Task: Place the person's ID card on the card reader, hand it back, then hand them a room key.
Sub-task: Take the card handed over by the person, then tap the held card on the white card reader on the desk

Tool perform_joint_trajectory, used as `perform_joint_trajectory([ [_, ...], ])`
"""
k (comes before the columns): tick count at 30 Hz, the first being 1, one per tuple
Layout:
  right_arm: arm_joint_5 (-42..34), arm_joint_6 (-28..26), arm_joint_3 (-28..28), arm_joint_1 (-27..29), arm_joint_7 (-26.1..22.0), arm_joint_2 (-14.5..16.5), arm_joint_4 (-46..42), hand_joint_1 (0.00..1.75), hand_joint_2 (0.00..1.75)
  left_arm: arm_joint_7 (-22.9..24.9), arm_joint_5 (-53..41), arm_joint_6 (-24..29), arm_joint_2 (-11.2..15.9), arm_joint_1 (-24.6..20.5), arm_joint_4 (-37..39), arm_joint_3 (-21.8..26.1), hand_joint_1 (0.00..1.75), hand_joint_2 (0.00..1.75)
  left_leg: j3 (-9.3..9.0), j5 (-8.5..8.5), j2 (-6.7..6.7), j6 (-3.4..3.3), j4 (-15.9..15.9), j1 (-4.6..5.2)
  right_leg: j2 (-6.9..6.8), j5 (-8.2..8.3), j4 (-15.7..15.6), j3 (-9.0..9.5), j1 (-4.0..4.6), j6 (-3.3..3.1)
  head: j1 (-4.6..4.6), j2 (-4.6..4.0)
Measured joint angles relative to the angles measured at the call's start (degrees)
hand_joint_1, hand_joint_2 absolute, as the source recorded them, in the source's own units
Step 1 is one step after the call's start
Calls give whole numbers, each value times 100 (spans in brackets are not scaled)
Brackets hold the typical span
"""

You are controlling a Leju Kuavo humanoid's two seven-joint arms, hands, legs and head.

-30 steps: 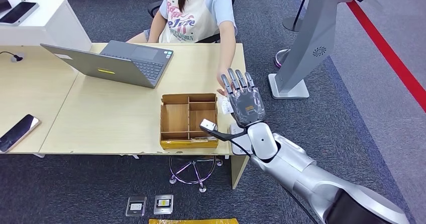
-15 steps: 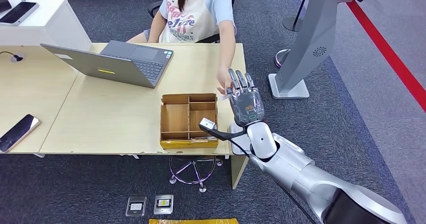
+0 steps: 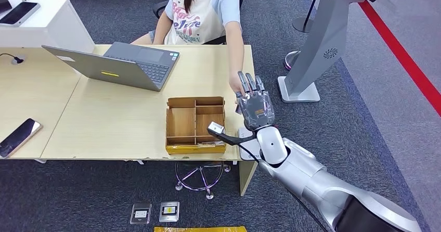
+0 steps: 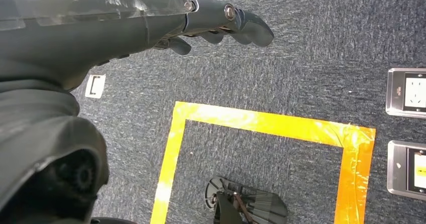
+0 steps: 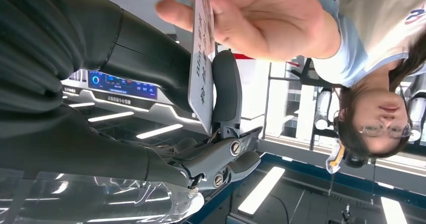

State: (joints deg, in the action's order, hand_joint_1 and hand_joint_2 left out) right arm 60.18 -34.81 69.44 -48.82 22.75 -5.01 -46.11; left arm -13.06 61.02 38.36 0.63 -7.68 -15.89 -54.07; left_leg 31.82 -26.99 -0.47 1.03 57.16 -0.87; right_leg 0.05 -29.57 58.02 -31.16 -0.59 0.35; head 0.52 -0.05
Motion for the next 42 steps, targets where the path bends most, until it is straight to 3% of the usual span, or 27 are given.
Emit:
perform_joint_trajectory([
  [23,89,130,10,4,14,-27,34,175,175,9,0,0,-5,0,0,1,0,0,0,0,0,0,0,0,1,0,0,-1,0,0,0,-1],
  [32,757,1154,182,129,-175,-106,50,175,175,54,35,0,0,47,-24,0,0,0,1,0,1,0,0,0,1,0,0,-4,0,0,0,-1],
  [42,801,1434,315,435,-111,-328,50,175,175,66,68,0,1,89,-63,0,0,0,1,-1,3,0,0,0,1,0,-1,-4,-1,0,0,-1],
])
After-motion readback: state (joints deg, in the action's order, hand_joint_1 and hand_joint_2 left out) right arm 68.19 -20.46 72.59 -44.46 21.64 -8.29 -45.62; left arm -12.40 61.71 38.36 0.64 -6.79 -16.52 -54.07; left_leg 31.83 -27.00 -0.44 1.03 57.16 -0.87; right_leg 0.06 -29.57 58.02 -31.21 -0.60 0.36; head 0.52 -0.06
